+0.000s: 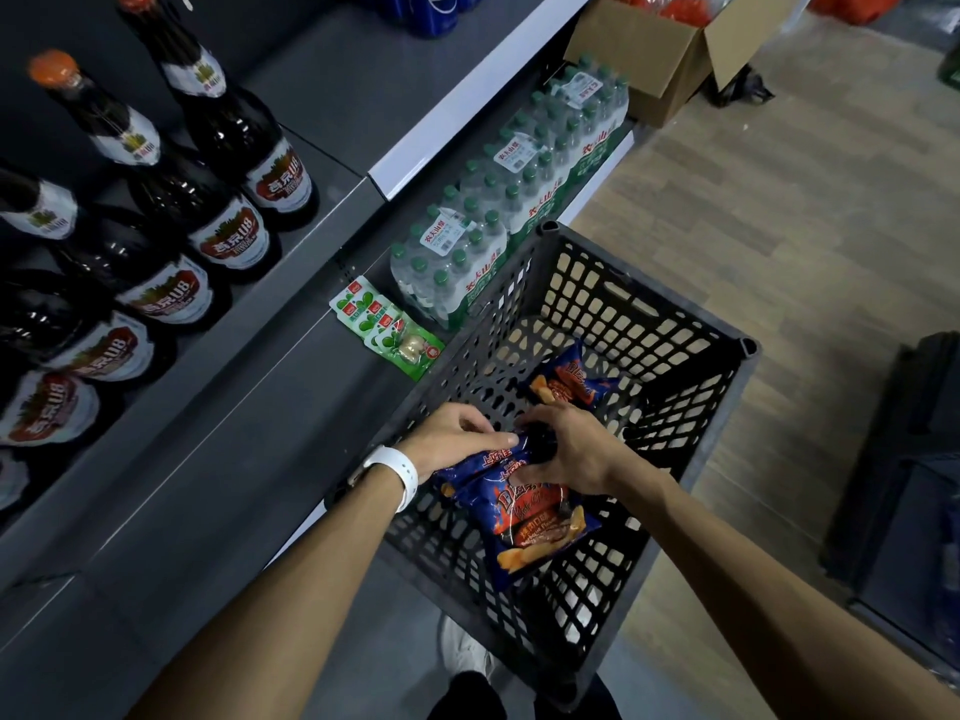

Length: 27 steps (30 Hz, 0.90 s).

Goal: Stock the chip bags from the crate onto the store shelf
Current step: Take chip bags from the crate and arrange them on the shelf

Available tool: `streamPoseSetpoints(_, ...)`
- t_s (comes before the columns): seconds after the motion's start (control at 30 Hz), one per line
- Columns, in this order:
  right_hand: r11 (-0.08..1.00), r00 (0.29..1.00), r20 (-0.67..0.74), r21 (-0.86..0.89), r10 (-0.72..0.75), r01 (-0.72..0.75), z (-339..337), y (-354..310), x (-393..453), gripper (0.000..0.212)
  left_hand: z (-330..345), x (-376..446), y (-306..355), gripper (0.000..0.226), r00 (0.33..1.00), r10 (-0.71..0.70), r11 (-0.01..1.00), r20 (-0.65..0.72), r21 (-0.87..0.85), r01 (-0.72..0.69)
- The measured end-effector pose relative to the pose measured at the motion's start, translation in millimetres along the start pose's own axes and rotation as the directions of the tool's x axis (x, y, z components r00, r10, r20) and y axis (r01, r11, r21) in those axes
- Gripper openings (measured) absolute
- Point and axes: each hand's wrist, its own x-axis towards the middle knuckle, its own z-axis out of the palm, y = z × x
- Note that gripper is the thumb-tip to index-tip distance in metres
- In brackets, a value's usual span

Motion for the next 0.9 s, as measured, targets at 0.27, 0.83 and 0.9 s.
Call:
streamPoseSetpoints(0.27, 0.986, 0.999, -0.025, 0.164, 0.032, -0.027, -6.0, 6.0, -1.9, 0.067, -5.4, -22.0, 13.9, 0.052, 0.998, -0.066, 0.996, 0.012, -0.057, 0.066)
streamPoseSetpoints(0.83, 0.662, 0.882, -0.199, 0.733, 0.426, -0.154, -42.0, -26.8, -30.3, 0.096, 21.3, -75.8, 54.5, 0.081, 0.994, 0.051, 0.946, -0.092, -0.316, -0.077)
streamPoseSetpoints(0.9, 0.644, 0.920, -0.173, 0.758, 0.352, -0.103, -50.5, -32.0, -40.6, 0.090, 21.7, -82.3, 64.2, 0.073, 0.985, 0.056, 0.948, -0.162, -0.301, -0.103)
